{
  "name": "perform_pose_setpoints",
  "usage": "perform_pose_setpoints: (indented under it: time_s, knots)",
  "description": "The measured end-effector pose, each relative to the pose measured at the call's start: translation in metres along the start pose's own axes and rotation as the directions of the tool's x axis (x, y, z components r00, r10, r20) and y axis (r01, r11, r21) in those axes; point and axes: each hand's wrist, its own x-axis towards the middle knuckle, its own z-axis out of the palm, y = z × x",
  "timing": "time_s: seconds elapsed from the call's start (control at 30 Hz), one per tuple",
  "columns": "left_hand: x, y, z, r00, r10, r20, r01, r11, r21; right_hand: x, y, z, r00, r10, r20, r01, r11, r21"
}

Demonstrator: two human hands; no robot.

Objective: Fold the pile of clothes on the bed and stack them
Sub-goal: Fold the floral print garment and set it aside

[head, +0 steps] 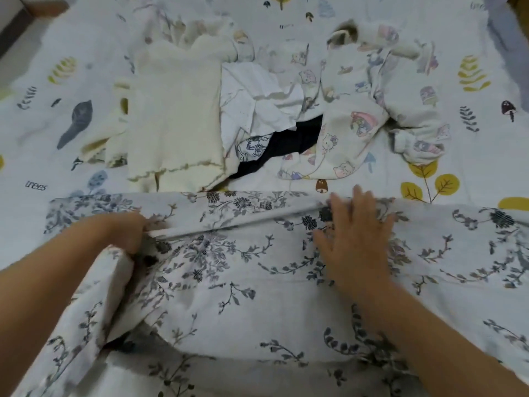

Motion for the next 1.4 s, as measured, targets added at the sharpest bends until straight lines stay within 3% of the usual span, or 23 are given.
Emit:
perform_pose_setpoints:
  time_s: [0.07,0.13,0.2,0.27,0.37,0.57,0.63,0.77,0.93,1.07,1.17,1.3,1.4]
  knots:
    - [0.004,-0.007,-0.002,0.998,-0.050,0.036,0.049,0.998,0.033,-0.021,-0.002,0.019,0.981,-0.076,0.179,0.081,0.996,-0.023]
    - [0.009,-0.009,-0.005,0.976,-0.109,-0.187,0.108,0.994,-0.016,-0.031,0.009,0.035,0.959,-0.106,0.261,0.131,0.988,-0.080]
    - [0.006,-0.009,-0.005,0.855,-0.179,-0.487,0.172,0.983,-0.061,-0.033,0.017,0.040,0.955,-0.096,0.282,0.129,0.987,-0.099]
    - [0.001,-0.008,0.004,0.790,-0.189,-0.583,0.157,0.982,-0.105,-0.031,0.014,0.039,0.952,-0.081,0.296,0.118,0.987,-0.110]
    - [-0.006,-0.013,0.028,0.806,-0.187,-0.561,0.027,0.959,-0.282,-0.032,0.007,0.033,0.959,-0.072,0.276,0.108,0.987,-0.118]
    - [-0.034,-0.016,0.068,0.693,-0.176,-0.700,-0.120,0.928,-0.353,-0.043,-0.020,0.007,0.992,-0.095,0.084,0.094,0.995,0.012]
    - [-0.047,-0.013,0.075,0.686,-0.139,-0.714,-0.183,0.917,-0.355,-0.051,-0.031,0.001,0.986,-0.137,0.092,0.131,0.989,0.075]
    - [-0.068,-0.001,0.089,0.732,-0.119,-0.671,-0.215,0.894,-0.394,-0.069,-0.045,-0.014,0.942,-0.228,0.247,0.197,0.970,0.144]
    - [-0.095,0.011,0.109,0.760,-0.158,-0.630,-0.168,0.889,-0.425,-0.083,-0.054,-0.023,0.921,-0.342,0.187,0.313,0.935,0.168]
    - [-0.112,0.002,0.125,0.873,-0.133,-0.469,-0.081,0.909,-0.409,-0.086,-0.075,-0.027,0.892,-0.429,0.144,0.403,0.897,0.180]
    - [-0.117,-0.012,0.142,0.899,-0.122,-0.420,-0.060,0.917,-0.395,-0.083,-0.103,-0.027,0.878,-0.460,0.132,0.434,0.881,0.188]
    - [-0.108,-0.042,0.160,0.840,-0.154,-0.520,-0.077,0.915,-0.395,-0.074,-0.152,-0.026,0.869,-0.482,0.113,0.449,0.864,0.228]
    - [-0.093,-0.066,0.165,0.751,-0.119,-0.650,-0.297,0.818,-0.493,-0.061,-0.185,-0.019,0.876,-0.472,0.095,0.428,0.854,0.295]
